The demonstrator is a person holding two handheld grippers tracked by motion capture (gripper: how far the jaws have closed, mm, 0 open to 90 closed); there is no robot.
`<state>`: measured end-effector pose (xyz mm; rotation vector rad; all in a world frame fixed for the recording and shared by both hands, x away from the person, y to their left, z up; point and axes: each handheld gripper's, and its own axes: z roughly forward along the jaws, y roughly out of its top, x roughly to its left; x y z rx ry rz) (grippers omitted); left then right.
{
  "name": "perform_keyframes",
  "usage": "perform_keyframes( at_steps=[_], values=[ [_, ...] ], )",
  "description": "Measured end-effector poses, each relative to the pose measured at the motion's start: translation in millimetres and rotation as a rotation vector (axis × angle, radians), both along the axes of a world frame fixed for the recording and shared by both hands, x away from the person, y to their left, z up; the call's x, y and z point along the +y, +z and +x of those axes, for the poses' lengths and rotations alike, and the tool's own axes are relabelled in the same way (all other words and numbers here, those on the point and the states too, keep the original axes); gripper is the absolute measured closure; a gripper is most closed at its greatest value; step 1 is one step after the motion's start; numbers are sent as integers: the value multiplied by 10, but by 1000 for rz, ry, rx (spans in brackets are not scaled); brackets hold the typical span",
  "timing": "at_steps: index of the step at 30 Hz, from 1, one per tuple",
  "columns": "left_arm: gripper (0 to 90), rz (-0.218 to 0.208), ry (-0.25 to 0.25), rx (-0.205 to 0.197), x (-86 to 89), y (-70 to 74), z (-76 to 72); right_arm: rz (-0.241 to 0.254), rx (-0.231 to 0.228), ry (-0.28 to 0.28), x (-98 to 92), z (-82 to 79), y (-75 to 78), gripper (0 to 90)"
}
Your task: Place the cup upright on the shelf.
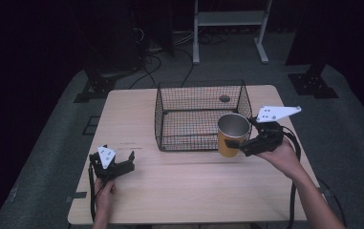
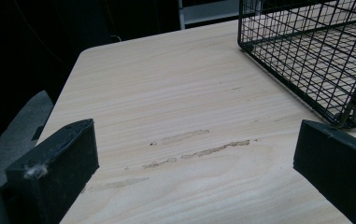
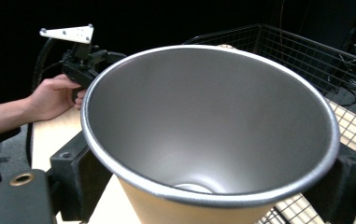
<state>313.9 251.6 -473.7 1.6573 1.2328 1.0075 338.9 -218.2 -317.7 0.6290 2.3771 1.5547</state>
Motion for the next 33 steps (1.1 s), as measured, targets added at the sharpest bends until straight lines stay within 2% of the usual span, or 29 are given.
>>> perform_keyframes(
  at_steps=[11, 17, 20, 33],
  values=[
    [0, 2, -1, -1, 2, 0, -1, 5, 3, -1, 74, 188, 135, 134],
    [0, -3, -1, -1, 5, 0, 0, -8, 1, -4, 122, 316, 197, 134],
    [0, -4, -1, -2, 6, 0, 0, 5, 0, -5, 137, 384, 237, 133],
    [0, -9, -3, -2, 13, 2, 0, -2, 10, -13, 238, 602, 294, 133]
  ],
)
